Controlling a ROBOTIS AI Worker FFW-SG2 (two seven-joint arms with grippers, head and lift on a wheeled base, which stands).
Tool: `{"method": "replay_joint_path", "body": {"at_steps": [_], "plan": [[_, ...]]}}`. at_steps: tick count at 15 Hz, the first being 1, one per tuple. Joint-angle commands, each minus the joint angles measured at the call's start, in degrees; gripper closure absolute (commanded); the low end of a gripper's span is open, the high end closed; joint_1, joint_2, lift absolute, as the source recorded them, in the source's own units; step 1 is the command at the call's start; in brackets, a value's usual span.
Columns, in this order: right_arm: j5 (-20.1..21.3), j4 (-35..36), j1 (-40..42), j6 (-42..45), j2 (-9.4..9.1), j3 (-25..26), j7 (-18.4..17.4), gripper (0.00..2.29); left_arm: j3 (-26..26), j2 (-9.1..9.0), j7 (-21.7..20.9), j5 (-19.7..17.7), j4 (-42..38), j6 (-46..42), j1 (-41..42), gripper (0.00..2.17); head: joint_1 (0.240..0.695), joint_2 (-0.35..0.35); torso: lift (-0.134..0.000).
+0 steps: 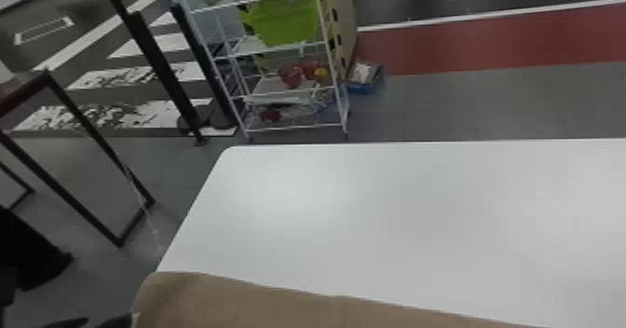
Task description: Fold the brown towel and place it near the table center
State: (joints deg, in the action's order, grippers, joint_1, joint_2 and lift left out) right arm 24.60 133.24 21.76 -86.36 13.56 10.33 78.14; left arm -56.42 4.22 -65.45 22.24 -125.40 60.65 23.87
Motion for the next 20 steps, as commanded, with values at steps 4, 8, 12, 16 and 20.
{"method": "replay_joint_path", "body": {"at_steps": [4, 8, 12, 16, 20], "plan": [[6.6, -0.09, -1.55, -1.67, 0.59, -7.43, 0.19, 0.43, -0.1, 0.09, 0.06, -0.26, 0.6, -0.39, 0.04, 0.03, 0.695, 0.35, -0.122], [9.24, -0.17, -2.96, -3.72, 1.82, -9.81, 0.19, 0.53, -0.53, 0.18, 0.06, -0.44, 0.69, -0.39, 0.12, 0.03, 0.695, 0.35, -0.122], [10.65, -0.26, -3.04, -3.72, 2.43, -10.77, 0.19, 0.53, -0.45, 0.09, 0.15, -0.53, 0.86, -0.57, 0.12, 0.04, 0.695, 0.35, -0.122], [12.14, -1.58, -4.19, -3.72, 3.05, -12.09, 0.19, 1.23, -0.45, 0.09, 0.15, -0.53, 0.86, -0.57, 0.12, 0.04, 0.695, 0.35, -0.122], [11.61, -1.49, -4.89, -3.25, 3.05, -10.07, 0.19, 1.57, -0.45, 0.18, 0.15, -0.53, 0.86, -0.57, 0.12, 0.04, 0.695, 0.35, -0.122]]}}
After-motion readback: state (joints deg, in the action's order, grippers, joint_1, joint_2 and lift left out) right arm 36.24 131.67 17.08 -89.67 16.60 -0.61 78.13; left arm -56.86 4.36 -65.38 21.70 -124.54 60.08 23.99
